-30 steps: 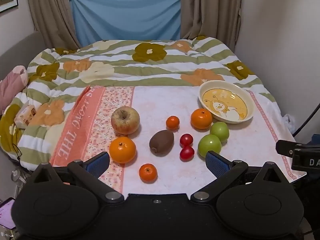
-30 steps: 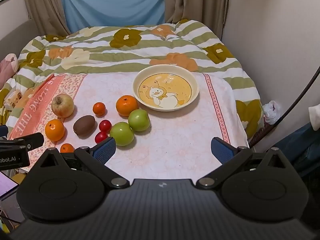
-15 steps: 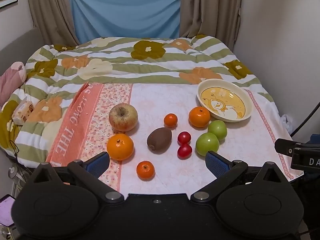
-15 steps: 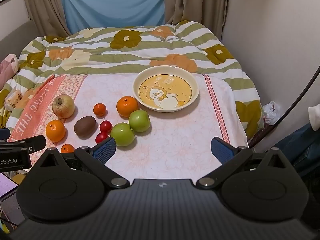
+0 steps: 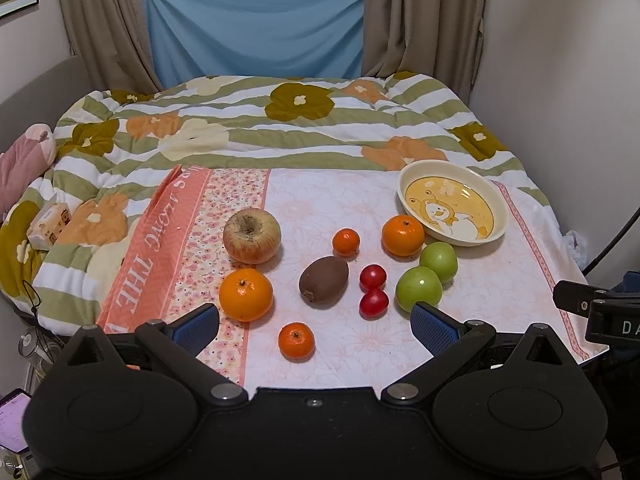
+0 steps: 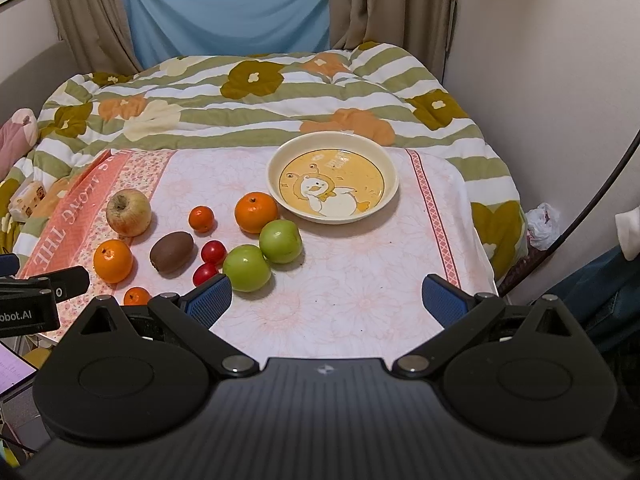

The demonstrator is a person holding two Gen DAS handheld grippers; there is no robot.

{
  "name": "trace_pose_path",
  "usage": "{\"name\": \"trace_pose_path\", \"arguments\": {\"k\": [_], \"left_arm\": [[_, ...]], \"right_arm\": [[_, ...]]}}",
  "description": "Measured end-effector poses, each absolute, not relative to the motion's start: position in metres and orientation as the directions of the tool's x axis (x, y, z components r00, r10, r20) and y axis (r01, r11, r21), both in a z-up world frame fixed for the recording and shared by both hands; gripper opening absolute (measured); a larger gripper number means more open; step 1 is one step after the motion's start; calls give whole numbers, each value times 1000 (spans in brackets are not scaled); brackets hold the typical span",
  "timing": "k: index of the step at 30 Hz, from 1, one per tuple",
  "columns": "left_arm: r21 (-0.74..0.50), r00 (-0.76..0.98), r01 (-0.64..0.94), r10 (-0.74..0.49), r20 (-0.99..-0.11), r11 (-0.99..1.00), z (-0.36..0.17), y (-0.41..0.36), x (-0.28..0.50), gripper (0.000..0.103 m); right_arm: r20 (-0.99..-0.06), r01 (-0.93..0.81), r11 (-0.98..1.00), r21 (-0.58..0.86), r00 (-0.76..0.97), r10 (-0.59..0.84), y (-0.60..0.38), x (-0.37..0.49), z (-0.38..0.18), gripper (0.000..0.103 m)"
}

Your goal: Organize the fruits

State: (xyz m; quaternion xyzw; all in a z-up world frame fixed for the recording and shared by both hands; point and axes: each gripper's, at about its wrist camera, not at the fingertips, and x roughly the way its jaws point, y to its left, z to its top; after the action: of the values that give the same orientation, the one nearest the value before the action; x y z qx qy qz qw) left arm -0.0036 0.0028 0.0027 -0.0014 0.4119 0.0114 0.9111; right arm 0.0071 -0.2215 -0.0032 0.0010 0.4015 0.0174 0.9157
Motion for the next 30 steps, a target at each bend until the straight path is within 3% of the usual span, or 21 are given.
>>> {"name": "trace_pose_path", "arguments": {"k": [30], "left_arm": [[2, 674, -24, 18, -738, 1000, 9, 8, -8, 103]], "right_arm": [[-731, -33, 999, 15, 681, 34, -219, 4, 2, 103]]}}
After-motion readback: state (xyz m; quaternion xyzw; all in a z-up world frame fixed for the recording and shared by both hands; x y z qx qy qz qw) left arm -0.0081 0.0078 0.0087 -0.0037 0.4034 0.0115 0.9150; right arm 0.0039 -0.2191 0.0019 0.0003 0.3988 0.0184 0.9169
